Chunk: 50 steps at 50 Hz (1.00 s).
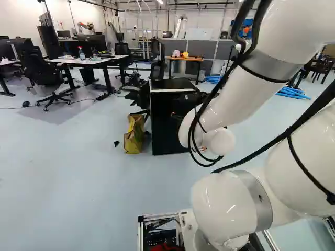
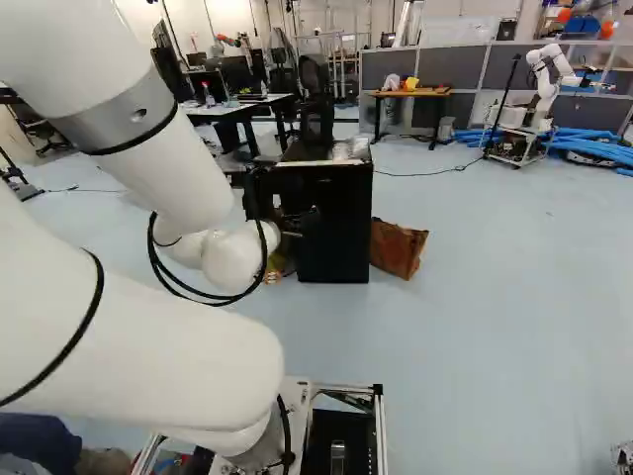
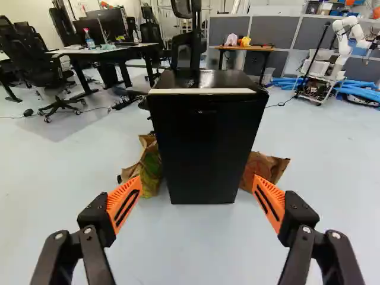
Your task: Grab a drink from the fridge
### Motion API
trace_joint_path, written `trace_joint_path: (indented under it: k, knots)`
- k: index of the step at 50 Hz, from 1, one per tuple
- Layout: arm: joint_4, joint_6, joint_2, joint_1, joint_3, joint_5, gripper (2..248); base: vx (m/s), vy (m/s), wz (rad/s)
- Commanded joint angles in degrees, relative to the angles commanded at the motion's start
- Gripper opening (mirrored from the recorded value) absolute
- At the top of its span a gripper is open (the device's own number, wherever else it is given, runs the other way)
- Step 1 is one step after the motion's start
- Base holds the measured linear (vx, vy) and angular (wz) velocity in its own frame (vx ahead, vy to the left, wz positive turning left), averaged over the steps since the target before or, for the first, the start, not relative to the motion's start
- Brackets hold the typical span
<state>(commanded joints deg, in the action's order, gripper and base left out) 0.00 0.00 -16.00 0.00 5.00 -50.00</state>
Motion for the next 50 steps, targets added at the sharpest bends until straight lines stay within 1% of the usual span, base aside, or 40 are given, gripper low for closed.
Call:
trace_joint_path:
  k: [16,50]
  knots:
    - [0.0,0.0,0.0,0.0,0.0,0.0,247,0.061,0.055,-0.01]
    - [0.0,0.0,0.0,0.0,0.0,0.0,247,0.053,0.038,0.002]
